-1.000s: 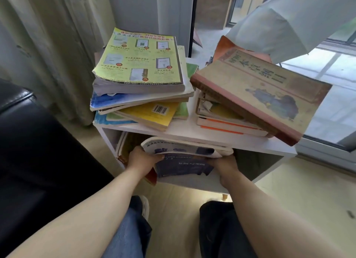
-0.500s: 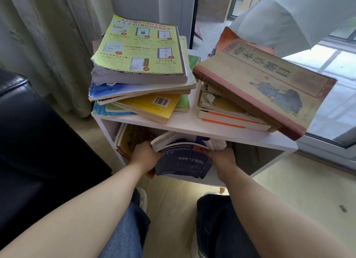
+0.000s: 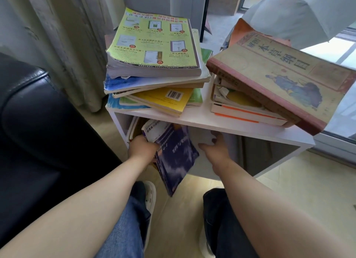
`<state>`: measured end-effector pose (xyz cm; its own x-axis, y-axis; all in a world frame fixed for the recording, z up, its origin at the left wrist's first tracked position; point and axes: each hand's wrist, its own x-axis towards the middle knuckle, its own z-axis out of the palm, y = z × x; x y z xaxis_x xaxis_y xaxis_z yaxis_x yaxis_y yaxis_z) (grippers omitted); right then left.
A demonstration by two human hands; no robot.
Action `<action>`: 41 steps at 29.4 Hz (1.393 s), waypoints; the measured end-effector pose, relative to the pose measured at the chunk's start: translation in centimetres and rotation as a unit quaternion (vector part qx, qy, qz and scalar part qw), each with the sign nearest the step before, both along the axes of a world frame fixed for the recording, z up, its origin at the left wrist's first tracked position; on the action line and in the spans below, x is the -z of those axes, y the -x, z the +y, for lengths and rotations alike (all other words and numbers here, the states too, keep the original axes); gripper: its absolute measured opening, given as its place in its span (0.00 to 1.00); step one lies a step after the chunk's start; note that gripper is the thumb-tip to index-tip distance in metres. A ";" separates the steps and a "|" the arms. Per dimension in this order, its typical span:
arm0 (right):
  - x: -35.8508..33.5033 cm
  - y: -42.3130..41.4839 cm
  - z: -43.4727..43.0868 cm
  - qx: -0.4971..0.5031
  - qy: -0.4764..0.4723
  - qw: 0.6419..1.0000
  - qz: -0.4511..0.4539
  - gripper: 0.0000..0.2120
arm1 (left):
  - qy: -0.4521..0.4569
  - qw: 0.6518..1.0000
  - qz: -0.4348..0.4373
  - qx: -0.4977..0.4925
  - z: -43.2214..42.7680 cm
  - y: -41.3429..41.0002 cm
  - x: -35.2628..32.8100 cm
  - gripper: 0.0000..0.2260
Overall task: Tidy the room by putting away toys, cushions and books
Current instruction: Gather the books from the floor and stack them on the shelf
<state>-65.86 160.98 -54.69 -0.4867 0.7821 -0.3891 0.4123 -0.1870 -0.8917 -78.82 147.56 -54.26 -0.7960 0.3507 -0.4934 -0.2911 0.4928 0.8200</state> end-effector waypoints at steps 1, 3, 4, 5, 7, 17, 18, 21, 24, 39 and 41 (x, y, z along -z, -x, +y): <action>0.1 0.3 -0.1 -0.007 0.007 1.000 -0.006 0.30 | -0.021 0.999 -0.014 -0.034 -0.1 0.1 -0.1 0.09; 0.3 0.6 -0.4 -0.016 0.025 0.999 -0.020 0.28 | -0.060 0.992 -0.037 -0.105 0.0 0.4 -0.3 0.09; 0.3 0.8 -0.6 -0.023 0.033 0.999 -0.027 0.27 | -0.072 0.987 -0.043 -0.134 0.0 0.5 -0.2 0.09; 0.5 0.9 -0.8 -0.029 0.043 0.998 -0.032 0.26 | -0.075 0.985 -0.042 -0.152 0.0 0.4 -0.1 0.09; 0.8 1.2 -1.1 -0.029 0.066 0.997 -0.038 0.26 | -0.058 0.986 -0.014 -0.156 0.2 0.1 -0.1 0.09; 3.6 3.8 -4.3 -0.077 0.183 0.975 -0.101 0.22 | -0.032 0.983 0.040 -0.178 0.2 0.2 1.1 0.06; 3.8 4.2 -4.5 -0.088 0.192 0.972 -0.104 0.22 | -0.023 0.983 0.049 -0.177 0.2 0.1 1.3 0.06; 4.2 5.8 -5.4 -0.145 0.242 0.954 -0.103 0.21 | -0.001 0.978 0.059 -0.201 0.7 0.1 1.8 0.12; 4.9 7.0 -6.8 -0.193 0.304 0.928 -0.093 0.25 | 0.008 0.971 0.065 -0.231 1.0 -0.2 1.9 0.13; 9.6 9.0 -7.9 -0.255 0.089 0.957 -0.102 0.34 | 0.153 0.983 0.069 -0.079 -0.5 1.2 1.2 0.14; 10.2 9.1 -7.9 -0.277 0.054 0.953 -0.114 0.34 | 0.156 0.983 0.077 -0.061 -1.0 1.4 1.1 0.14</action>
